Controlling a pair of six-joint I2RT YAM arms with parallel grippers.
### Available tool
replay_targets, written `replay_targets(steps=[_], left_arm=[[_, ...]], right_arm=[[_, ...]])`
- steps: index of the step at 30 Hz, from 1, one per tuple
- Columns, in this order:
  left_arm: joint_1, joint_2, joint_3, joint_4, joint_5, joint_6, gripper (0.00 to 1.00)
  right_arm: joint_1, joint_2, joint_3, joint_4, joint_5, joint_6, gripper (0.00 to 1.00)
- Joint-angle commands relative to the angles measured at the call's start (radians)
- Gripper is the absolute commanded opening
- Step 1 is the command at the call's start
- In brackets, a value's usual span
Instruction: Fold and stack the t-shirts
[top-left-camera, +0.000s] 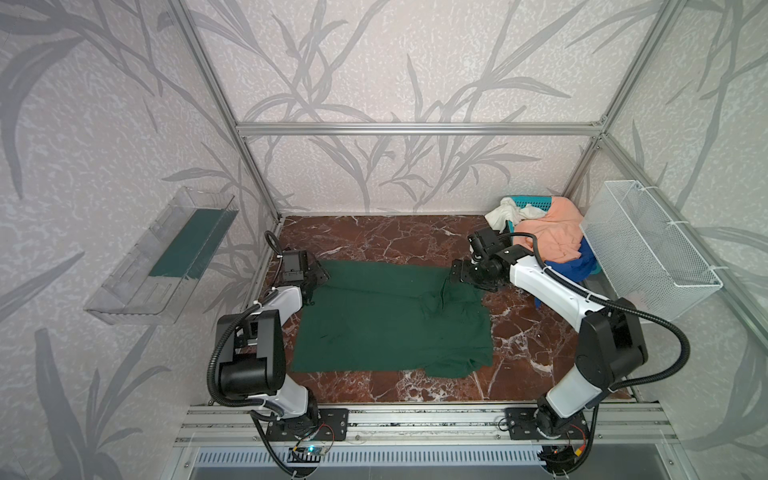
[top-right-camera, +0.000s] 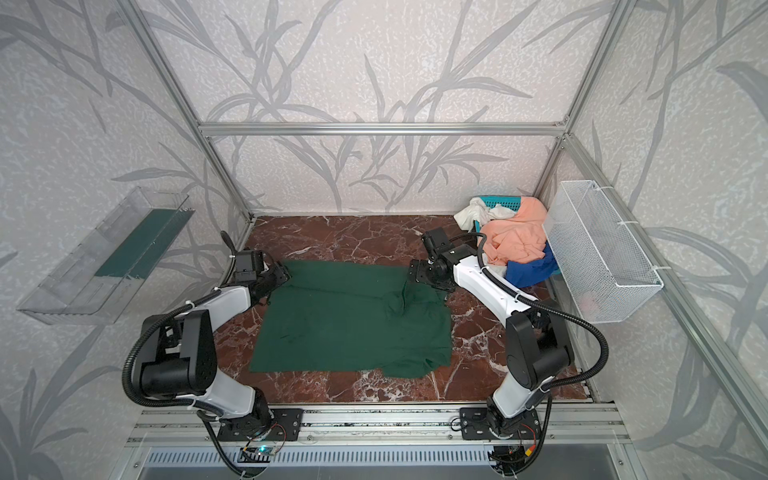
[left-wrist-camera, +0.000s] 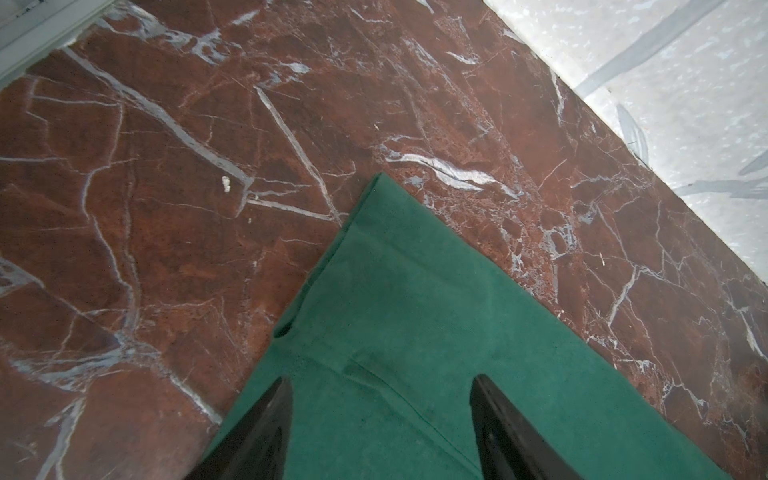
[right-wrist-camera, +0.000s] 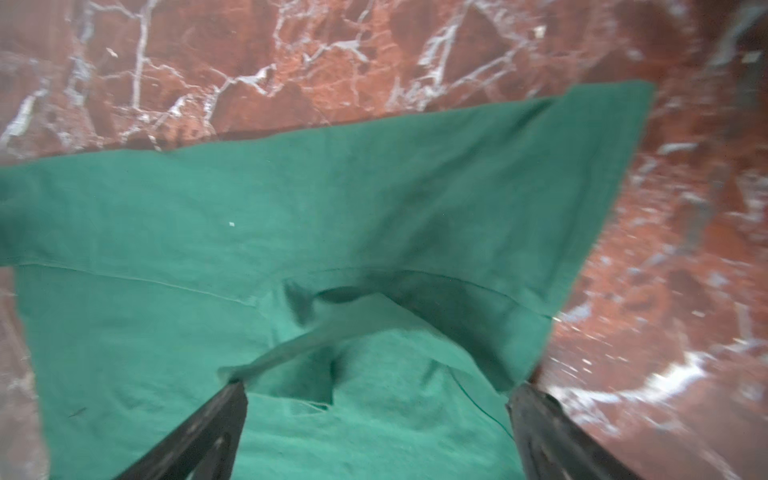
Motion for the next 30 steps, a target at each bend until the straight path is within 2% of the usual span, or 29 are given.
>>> replay_targets(steps=[1,8,13,19,23,25,30], left_arm=[[-0.002,0.013,0.007,0.007,0.015,0.009,0.69],[-0.002,0.033,0.012,0.015,0.04,0.005,0.69],[-0.002,0.055,0.026,0.012,0.059,-0.001,0.69],[-0.001,0.058,0.029,0.011,0.062,-0.001,0.69],[-0.002,0.063,0.028,0.015,0.067,-0.005,0.69],[-0.002,0.07,0.031,0.017,0.073,-0.01,0.69],[-0.002,0.086,0.04,0.014,0.086,-0.013,0.68]], right_arm=[[-0.033,0.067,0.06,0.025,-0.058,0.063,0.98],[-0.047,0.093,0.074,0.073,-0.113,0.131,0.98],[-0.048,0.112,0.075,0.092,-0.163,0.125,0.99],[-0.038,0.153,0.097,0.081,-0.234,0.107,0.91],[-0.029,0.157,0.084,0.075,-0.226,0.095,0.76],[-0.029,0.156,0.078,0.062,-0.212,0.087,0.61],[-0.016,0.141,0.083,0.02,-0.178,0.031,0.36]])
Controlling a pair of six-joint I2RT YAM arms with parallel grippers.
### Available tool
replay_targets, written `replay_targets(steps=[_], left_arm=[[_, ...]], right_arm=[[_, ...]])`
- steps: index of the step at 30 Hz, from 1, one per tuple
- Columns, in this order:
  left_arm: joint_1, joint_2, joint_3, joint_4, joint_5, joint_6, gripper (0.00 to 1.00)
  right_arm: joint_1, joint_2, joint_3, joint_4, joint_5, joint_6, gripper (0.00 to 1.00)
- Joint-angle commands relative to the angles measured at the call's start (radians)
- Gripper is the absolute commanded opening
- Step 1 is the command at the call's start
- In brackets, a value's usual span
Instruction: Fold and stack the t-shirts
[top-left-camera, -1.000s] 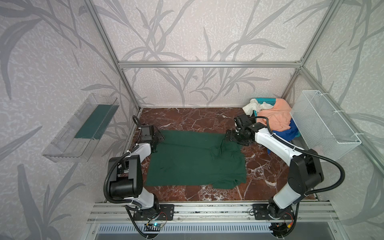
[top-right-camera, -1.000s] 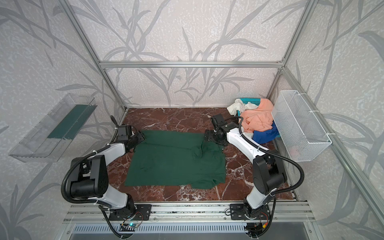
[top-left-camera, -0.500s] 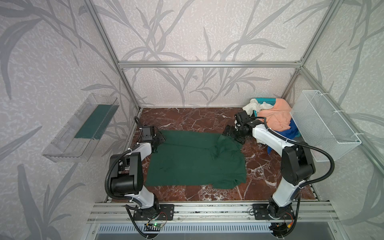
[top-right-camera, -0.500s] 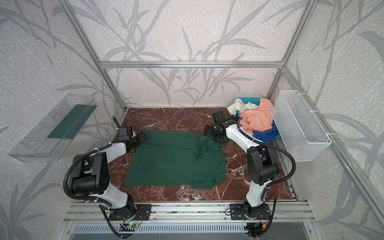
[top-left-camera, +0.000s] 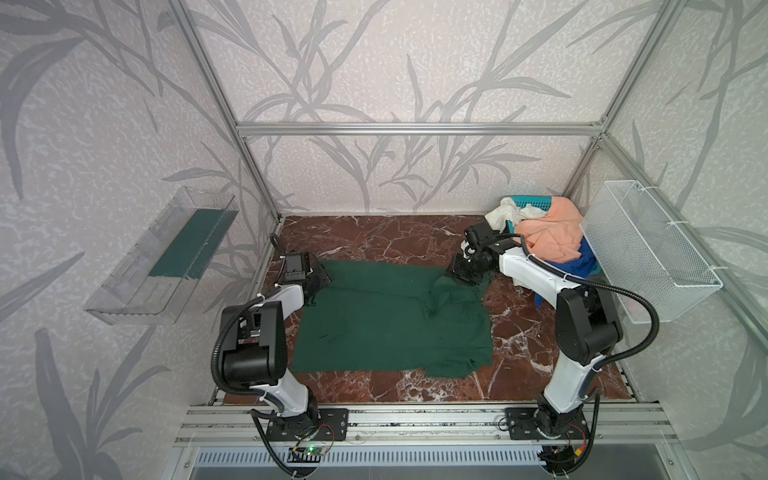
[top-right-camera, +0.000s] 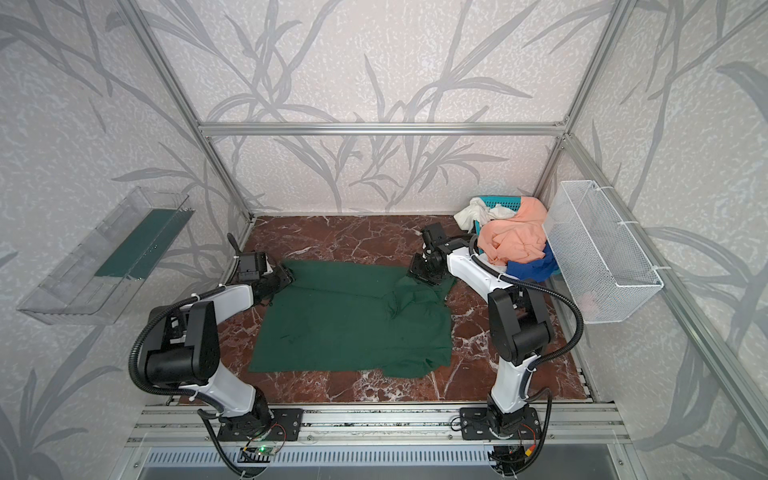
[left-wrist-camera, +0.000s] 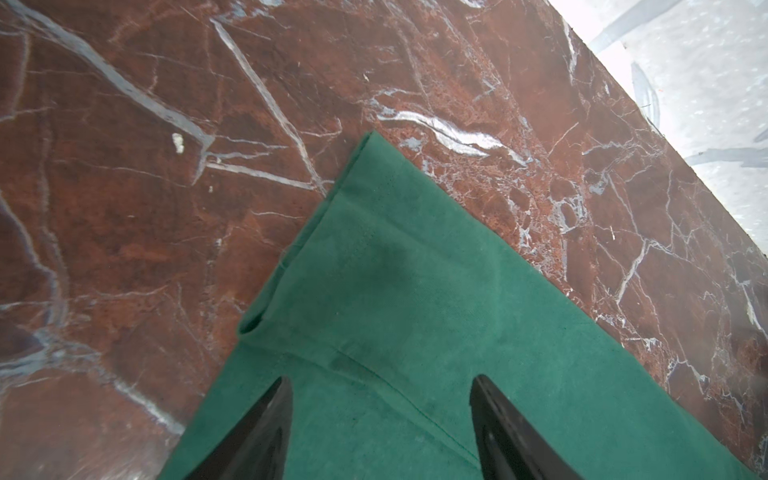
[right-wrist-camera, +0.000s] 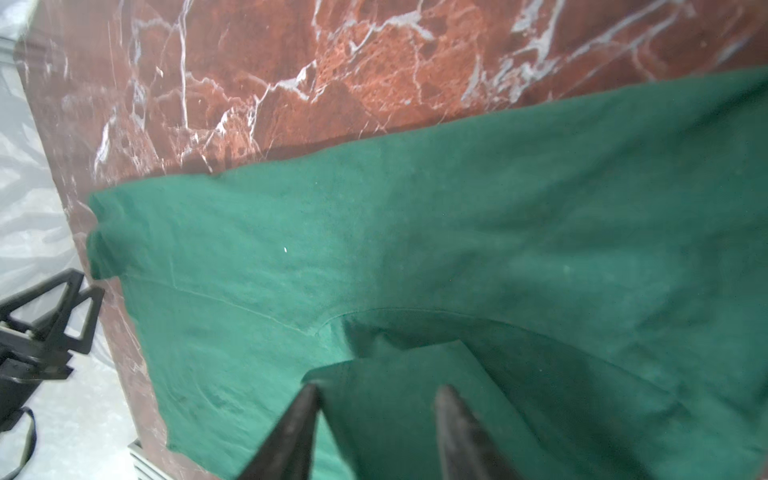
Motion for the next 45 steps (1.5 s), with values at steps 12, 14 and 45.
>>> replay_targets(steps=[12,14,45], left_arm=[[-0.002,-0.008,0.021,0.001,0.002,0.002,0.68],[-0.002,-0.011,0.019,0.001,0.001,0.002,0.68],[-0.127,-0.197,-0.028,-0.065,-0.022,0.023,0.66]], right_arm=[[0.034,-0.088,-0.074,-0.059,0.004,-0.106,0.0],[0.045,-0.114,-0.09,-0.074,0.011,-0.117,0.0],[0.209,-0.253,-0.236,-0.39,0.411,-0.239,0.0]])
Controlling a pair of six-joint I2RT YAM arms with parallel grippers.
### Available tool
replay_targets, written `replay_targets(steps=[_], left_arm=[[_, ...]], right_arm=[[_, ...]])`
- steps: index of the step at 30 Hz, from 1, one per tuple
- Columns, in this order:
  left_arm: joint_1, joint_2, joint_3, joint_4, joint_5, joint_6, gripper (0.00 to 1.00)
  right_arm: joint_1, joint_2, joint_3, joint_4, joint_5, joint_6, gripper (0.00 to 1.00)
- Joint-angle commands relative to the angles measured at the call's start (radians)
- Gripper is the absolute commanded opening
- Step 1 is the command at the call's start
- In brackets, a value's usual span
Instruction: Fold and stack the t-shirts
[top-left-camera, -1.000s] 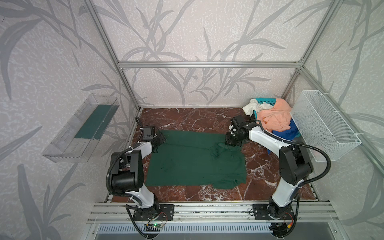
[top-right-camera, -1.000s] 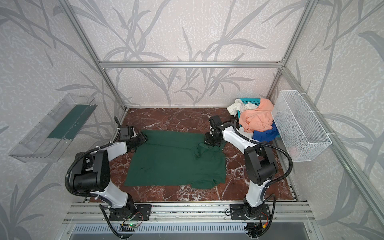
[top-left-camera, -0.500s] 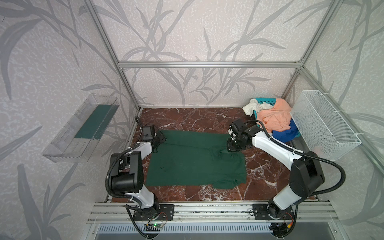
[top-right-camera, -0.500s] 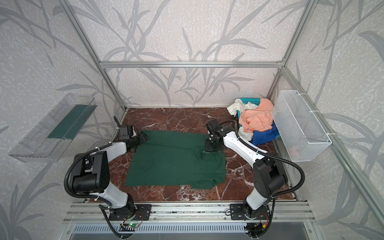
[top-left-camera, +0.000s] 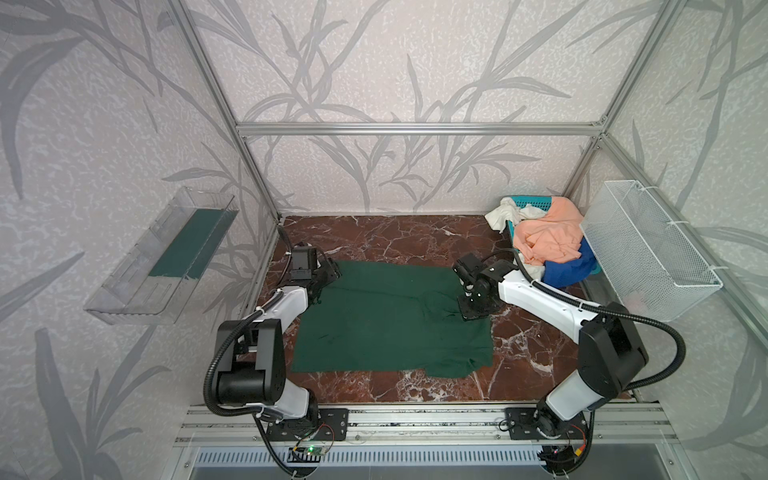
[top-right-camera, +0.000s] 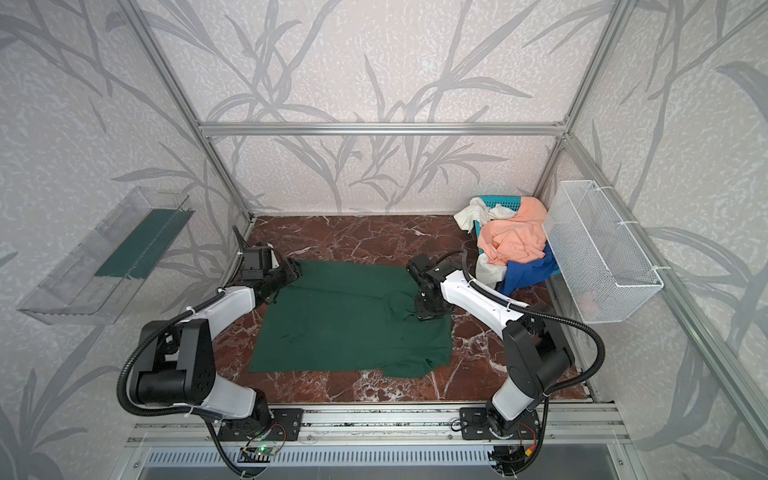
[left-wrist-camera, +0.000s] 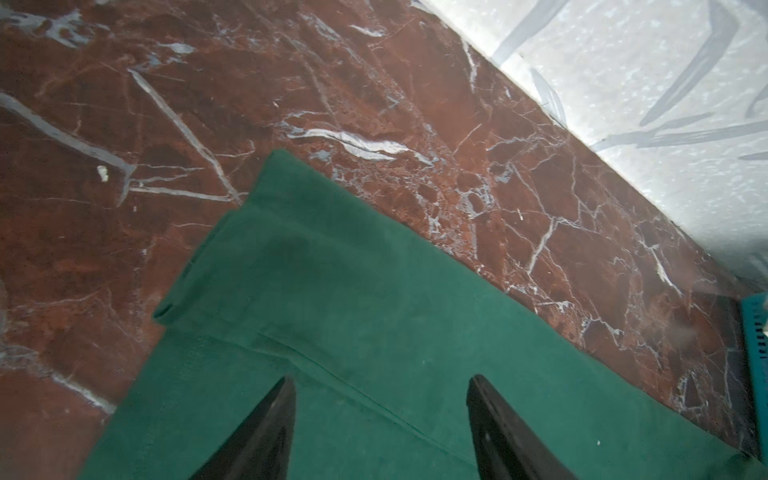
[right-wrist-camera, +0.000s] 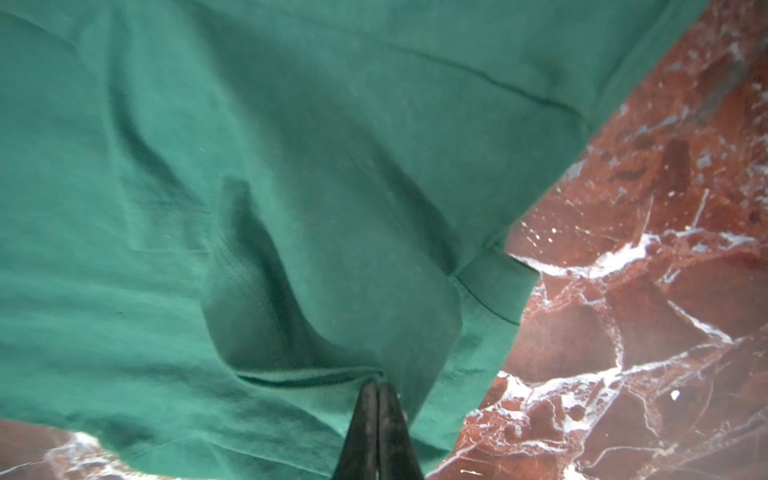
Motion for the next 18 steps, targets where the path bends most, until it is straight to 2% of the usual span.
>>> replay_targets(steps=[1,9,14,16,18], left_arm=[[-0.032,-0.062,-0.027,-0.036,-0.02,0.012,0.66],[-0.153,-0.172,-0.11,-0.075,-0.014,-0.007,0.66],[-0.252,-0.211,-0.139,-0.105,-0.019,-0.019,0.66],[-0.28,-0.217,-0.149,-0.112,-0.031,-0.02,0.66],[-0.293,-0.222,-0.16,-0.109,-0.032,-0.022,0.66]], right_arm=[[0.008,-0.036,-0.022,-0.065,0.068,0.048,0.0],[0.01,-0.042,-0.058,-0.094,0.127,0.13,0.0],[0.013,-0.09,-0.125,-0.048,0.108,0.187,0.0],[0.015,-0.118,-0.156,-0.005,0.057,0.189,0.11],[0.014,-0.149,-0.186,0.028,0.018,0.199,0.17]])
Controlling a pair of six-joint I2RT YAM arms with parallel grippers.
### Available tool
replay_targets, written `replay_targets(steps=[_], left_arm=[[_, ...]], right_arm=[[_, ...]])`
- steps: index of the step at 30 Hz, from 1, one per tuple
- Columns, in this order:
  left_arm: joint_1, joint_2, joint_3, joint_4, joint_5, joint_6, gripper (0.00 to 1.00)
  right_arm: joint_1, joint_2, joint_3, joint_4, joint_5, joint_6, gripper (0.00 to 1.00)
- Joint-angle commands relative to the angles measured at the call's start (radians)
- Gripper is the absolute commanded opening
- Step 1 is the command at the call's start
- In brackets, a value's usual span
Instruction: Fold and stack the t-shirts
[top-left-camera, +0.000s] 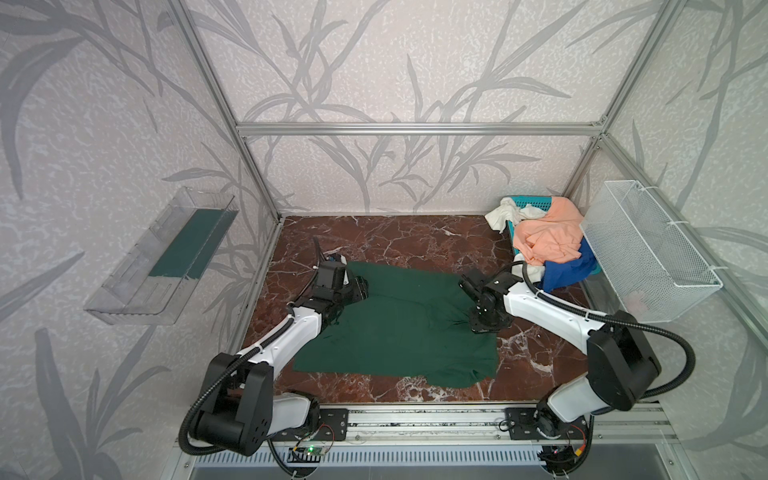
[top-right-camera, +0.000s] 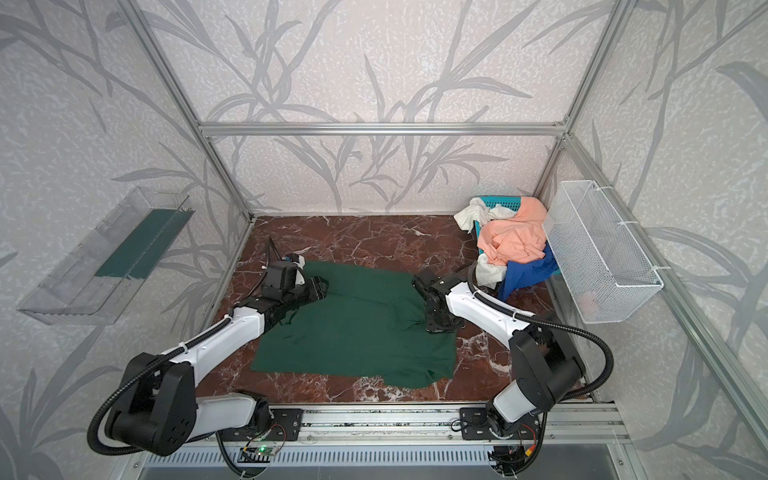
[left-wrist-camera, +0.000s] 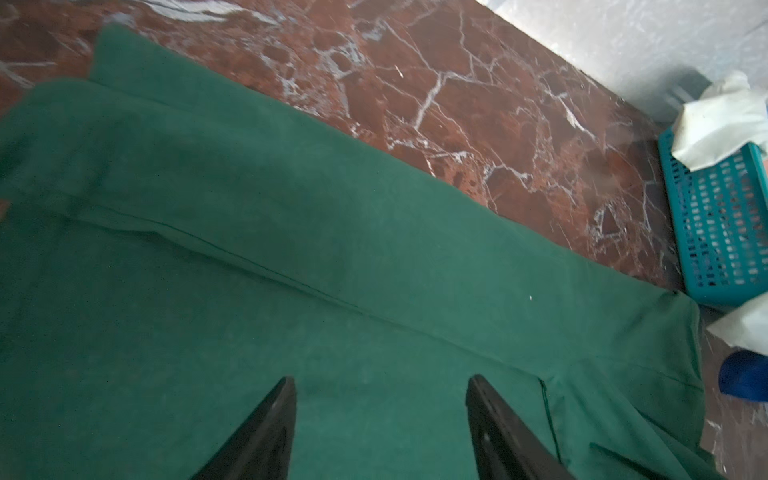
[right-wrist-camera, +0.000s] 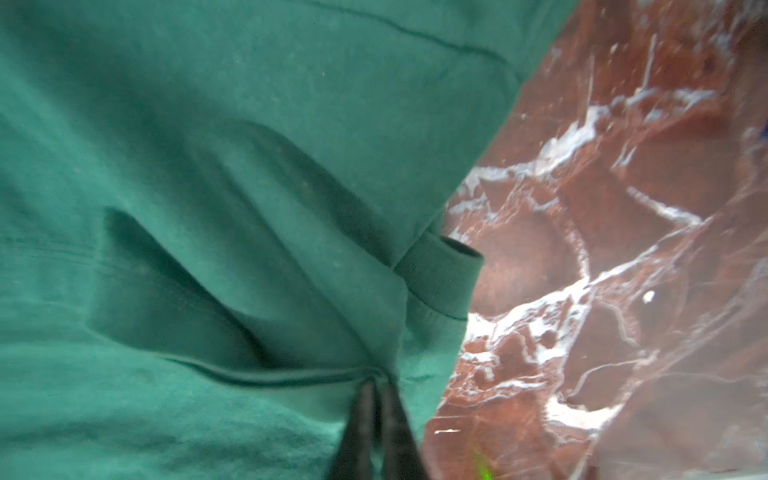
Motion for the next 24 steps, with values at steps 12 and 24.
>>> replay_targets(steps=[12,24], left_arm=[[-0.025,-0.05,-0.08,-0.008,-0.128,-0.001,0.68],[0.006,0.129,0.014,-0.077,-0.261,-0.035,0.69]], right_arm=[[-0.062,-0.149,-0.086,0.151,-0.13,0.048,0.53],[-0.17,0.248,0.231,0.203,-0.133,-0.065,0.52]])
